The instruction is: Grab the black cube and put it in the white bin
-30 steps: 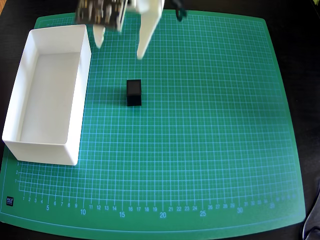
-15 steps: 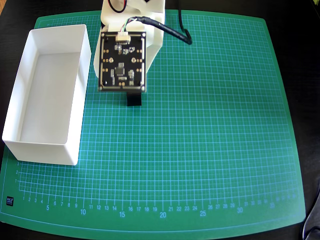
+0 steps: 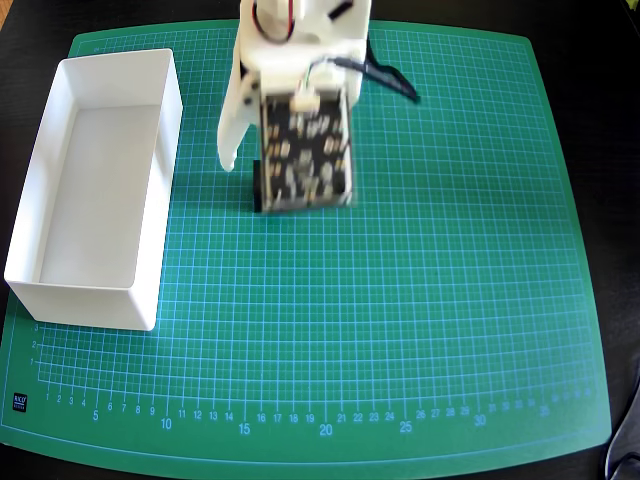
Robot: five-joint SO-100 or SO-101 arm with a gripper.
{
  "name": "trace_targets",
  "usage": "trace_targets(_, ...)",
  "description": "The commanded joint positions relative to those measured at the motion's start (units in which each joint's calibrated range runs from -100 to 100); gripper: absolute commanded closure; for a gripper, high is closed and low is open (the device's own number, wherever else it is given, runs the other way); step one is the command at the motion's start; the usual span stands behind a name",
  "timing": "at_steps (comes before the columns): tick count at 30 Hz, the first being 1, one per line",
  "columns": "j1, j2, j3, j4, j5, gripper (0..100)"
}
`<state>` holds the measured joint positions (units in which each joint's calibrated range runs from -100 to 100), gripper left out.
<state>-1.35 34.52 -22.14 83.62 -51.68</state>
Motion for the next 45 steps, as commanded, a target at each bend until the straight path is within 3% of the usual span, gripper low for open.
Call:
trace_targets(1, 0.9, 0.7, -2.2, 0.0, 0.2, 72)
trace_targets(15, 2.2, 1.4, -1.3, -5.6, 0.2, 72)
trace_targets(35, 1.7, 2.7, -0.3, -5.4, 0.1, 73)
trace_targets(45, 1.7, 2.6, -0.1, -5.4, 0.1, 96)
